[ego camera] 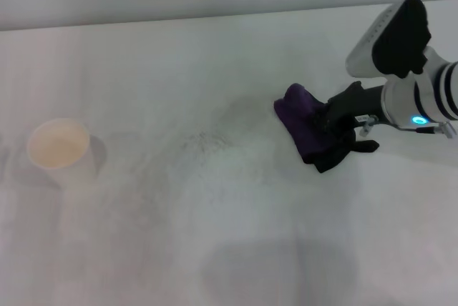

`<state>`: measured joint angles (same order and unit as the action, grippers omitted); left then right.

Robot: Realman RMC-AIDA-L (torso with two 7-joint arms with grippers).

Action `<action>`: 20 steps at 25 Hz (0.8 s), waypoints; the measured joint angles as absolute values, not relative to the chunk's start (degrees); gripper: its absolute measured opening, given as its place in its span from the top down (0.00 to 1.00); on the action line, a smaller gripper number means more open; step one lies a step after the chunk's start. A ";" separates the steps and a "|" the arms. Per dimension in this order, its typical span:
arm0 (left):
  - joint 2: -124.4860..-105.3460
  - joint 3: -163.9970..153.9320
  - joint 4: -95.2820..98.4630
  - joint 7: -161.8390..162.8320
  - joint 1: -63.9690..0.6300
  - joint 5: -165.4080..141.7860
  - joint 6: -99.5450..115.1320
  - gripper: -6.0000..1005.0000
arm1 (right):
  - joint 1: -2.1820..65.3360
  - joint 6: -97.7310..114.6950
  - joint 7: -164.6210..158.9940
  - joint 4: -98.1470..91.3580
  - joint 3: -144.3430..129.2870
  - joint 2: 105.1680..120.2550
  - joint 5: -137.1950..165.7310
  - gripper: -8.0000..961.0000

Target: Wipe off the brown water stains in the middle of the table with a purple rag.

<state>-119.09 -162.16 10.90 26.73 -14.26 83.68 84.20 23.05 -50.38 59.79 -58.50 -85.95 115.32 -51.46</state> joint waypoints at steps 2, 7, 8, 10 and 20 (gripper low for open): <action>-119.09 -162.16 10.89 26.73 -14.32 83.68 84.20 0.12 | 21.88 -50.17 59.92 -59.86 -85.91 115.38 -51.57 0.84; -119.09 -162.16 10.89 26.73 -14.14 83.68 84.20 0.12 | 20.54 -48.10 59.80 -61.43 -84.29 115.34 -54.54 0.82; -119.09 -162.16 10.89 26.73 -14.05 83.68 84.20 0.12 | 20.55 -47.74 60.22 -61.43 -83.98 115.33 -55.58 0.81; -119.09 -162.16 10.89 26.72 -13.89 83.68 84.20 0.12 | 20.69 -46.44 61.81 -61.43 -83.53 115.31 -58.51 0.74; -119.09 -162.16 10.83 26.79 -14.11 84.02 83.95 0.12 | 20.98 -41.46 81.61 -55.79 -77.79 115.39 -90.71 0.23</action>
